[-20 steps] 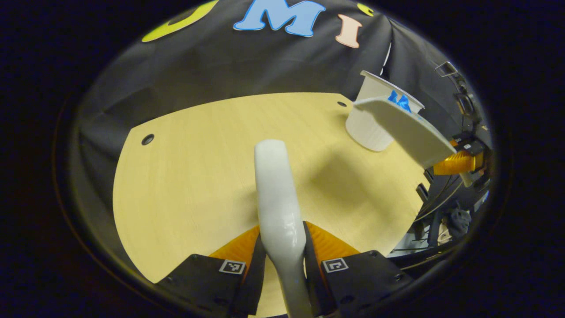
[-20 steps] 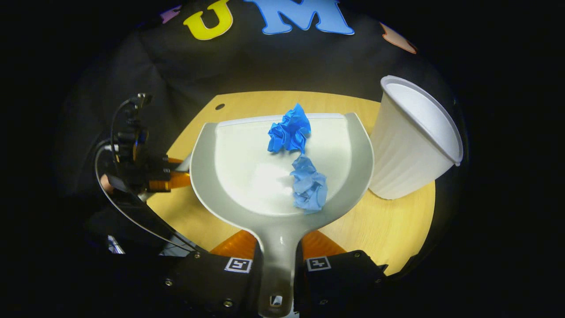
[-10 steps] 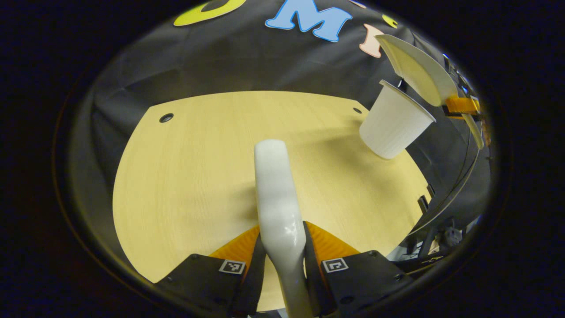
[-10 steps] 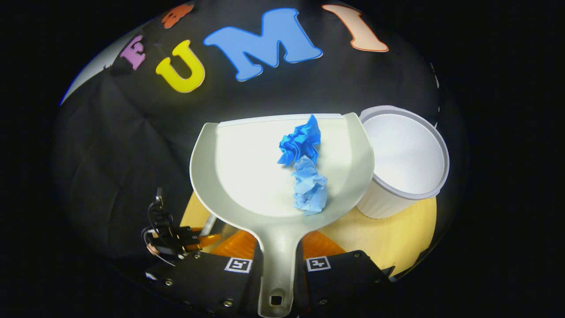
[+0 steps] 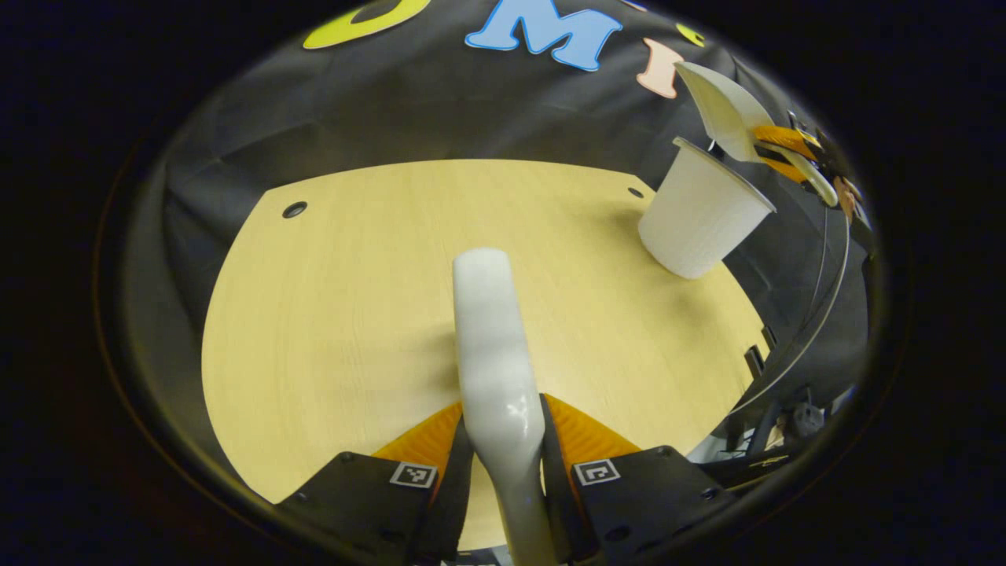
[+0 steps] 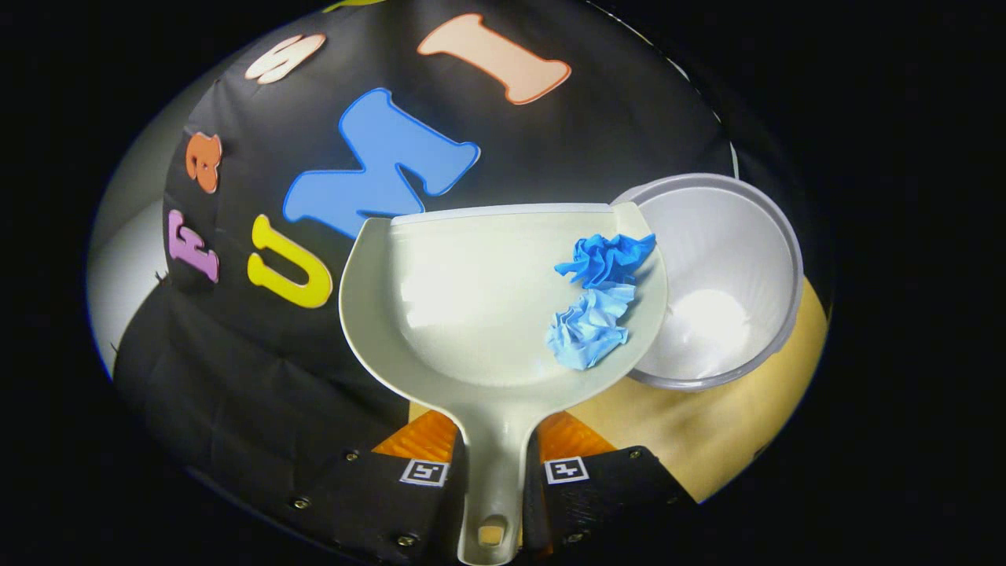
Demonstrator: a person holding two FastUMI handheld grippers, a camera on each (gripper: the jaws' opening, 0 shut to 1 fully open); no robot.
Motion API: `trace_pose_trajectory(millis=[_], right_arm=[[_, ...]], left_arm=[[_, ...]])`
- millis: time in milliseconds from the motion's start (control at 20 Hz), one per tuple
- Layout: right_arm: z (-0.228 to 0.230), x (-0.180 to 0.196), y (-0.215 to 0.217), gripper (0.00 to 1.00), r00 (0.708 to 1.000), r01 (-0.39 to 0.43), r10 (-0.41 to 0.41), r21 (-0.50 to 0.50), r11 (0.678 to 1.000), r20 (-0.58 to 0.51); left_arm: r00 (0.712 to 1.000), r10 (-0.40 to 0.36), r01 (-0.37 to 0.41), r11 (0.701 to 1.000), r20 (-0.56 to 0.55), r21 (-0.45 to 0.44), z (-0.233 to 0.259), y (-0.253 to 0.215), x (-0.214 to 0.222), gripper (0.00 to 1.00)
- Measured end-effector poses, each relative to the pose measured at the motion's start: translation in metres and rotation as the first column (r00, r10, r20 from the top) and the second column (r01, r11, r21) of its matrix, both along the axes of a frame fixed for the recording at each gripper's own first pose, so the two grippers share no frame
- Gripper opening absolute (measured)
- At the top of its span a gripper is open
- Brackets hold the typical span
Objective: Pick up the small broom and dustpan from the desktop, sweep the trash into the dustpan with the broom, and then empty the trash into the garbage bin.
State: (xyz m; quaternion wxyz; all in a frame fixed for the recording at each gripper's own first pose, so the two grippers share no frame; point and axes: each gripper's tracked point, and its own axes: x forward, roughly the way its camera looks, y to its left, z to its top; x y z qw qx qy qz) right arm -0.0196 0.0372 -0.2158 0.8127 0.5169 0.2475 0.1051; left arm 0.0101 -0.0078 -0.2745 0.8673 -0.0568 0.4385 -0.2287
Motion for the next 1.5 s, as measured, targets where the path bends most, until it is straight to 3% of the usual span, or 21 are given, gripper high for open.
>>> trace_pose_trajectory(millis=[100,200,400,500,650,800,900,1100,1250,1300,1400,1500], right_arm=[[0.012,0.003,-0.006,0.30,0.999,0.048,-0.051,0.134,0.990,0.016],[0.021,0.005,-0.012,0.30,0.994,0.097,-0.110,0.287,0.953,0.028],[0.041,0.004,-0.025,0.30,0.976,0.166,-0.217,0.553,0.816,0.027],[0.052,-0.003,-0.021,0.30,0.966,0.182,-0.257,0.631,0.755,0.028],[0.049,0.004,-0.012,0.30,0.961,0.164,-0.271,0.701,0.695,0.044],[0.052,0.002,-0.011,0.30,0.964,0.132,-0.258,0.734,0.666,0.060],[0.056,0.003,-0.003,0.30,0.968,0.116,-0.240,0.717,0.688,0.073],[0.050,-0.022,0.031,0.30,0.977,0.092,-0.183,0.567,0.818,0.105],[0.047,-0.033,0.054,0.30,0.982,0.070,-0.135,0.400,0.914,0.135],[0.045,-0.037,0.064,0.30,0.984,0.058,-0.112,0.336,0.940,0.142],[0.039,-0.045,0.082,0.30,0.987,0.033,-0.063,0.199,0.979,0.147],[0.029,-0.051,0.101,0.30,0.991,0.005,-0.012,0.056,0.998,0.136]], left_arm=[[1.000,-0.007,0.007,1.000,0.000,0.003,0.002,-0.007,-0.001,0.49],[1.000,-0.014,0.014,1.000,-0.003,0.003,0.003,-0.013,-0.002,0.49],[1.000,-0.015,0.015,1.000,-0.007,0.012,0.002,-0.019,-0.005,0.49],[1.000,-0.015,0.016,1.000,-0.013,0.017,0.002,-0.020,-0.007,0.49],[1.000,-0.023,0.023,0.999,-0.012,0.027,0.003,-0.024,-0.008,0.49],[0.999,-0.031,0.031,0.999,-0.013,0.027,0.004,-0.030,-0.013,0.49],[0.999,-0.033,0.034,0.999,-0.014,0.026,0.004,-0.032,-0.016,0.49],[1.000,-0.001,0.001,1.000,-0.017,0.011,0.001,-0.029,-0.021,0.47],[0.999,0.034,-0.034,0.999,-0.022,0.005,-0.004,-0.021,-0.022,0.47],[0.999,0.045,-0.045,0.999,-0.024,0.005,-0.006,-0.018,-0.023,0.51],[0.997,0.067,-0.067,0.998,-0.030,0.004,-0.011,-0.011,-0.022,0.49],[0.995,0.091,-0.091,0.996,-0.035,-0.002,-0.015,-0.006,-0.021,0.49]])
